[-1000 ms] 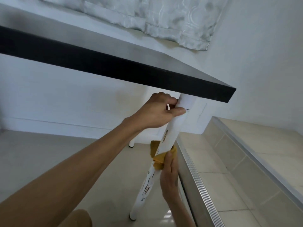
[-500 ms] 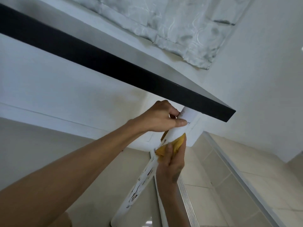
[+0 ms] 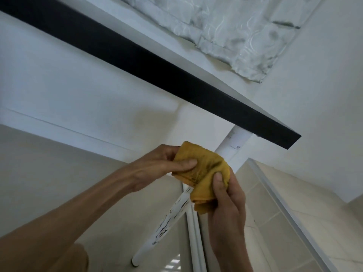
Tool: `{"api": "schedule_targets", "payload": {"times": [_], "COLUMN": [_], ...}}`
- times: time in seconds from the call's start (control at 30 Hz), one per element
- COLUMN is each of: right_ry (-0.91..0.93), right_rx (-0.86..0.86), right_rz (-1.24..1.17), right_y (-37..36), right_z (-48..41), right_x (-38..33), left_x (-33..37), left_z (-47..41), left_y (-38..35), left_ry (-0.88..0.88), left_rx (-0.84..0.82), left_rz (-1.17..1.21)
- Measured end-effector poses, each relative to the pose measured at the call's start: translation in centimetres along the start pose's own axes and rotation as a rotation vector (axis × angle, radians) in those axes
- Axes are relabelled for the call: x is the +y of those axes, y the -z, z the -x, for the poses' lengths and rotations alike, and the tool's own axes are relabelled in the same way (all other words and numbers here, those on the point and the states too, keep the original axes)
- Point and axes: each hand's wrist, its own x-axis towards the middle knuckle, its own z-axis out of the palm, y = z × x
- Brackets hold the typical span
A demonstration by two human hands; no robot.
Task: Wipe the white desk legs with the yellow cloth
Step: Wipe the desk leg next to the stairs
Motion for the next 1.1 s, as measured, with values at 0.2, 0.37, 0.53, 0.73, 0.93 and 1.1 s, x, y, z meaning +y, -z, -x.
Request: {"api": "schedule_targets", "payload": {"times": [0.2,0.37,0.53,0.73,0.93,1.1], "right_ry": [0.177,0.138,0.154,0.131,0.107,0.131], "right_rx": [0.288,0.296,0.246,0.184,0.123,0.087], "right_rz": [0.517,0.628,0.718,0.702,0.644,0.666], "right_y": [1.8,2.8,3.9,4.3,4.5,3.3], "right_z": [-3.8,-7.0,-7.8,-8.3,-8.5,-8.5], "right_x": [-0.4,-0.9,-2.0,-2.2,-1.1,0.2], "left_x": [0.4,-1.0,-1.4,-5.7,-13.3,-14.1], "left_z": [-1.0,-2.1,-5.1,-8.1,-5.4,-4.2], "left_y": [2.5,-4.7,-8.9,-10.7,-10.7,-6.8], "left_ry": [0.213,-0.207,-0.270,-0.445,-0.391,0.167], "left_rx": [0.523,0.398,0.410,0.705,0.671,0.323], "left_rz": [-0.153,-0.252,-0.099,-0.260,-0.110,0.148]}}
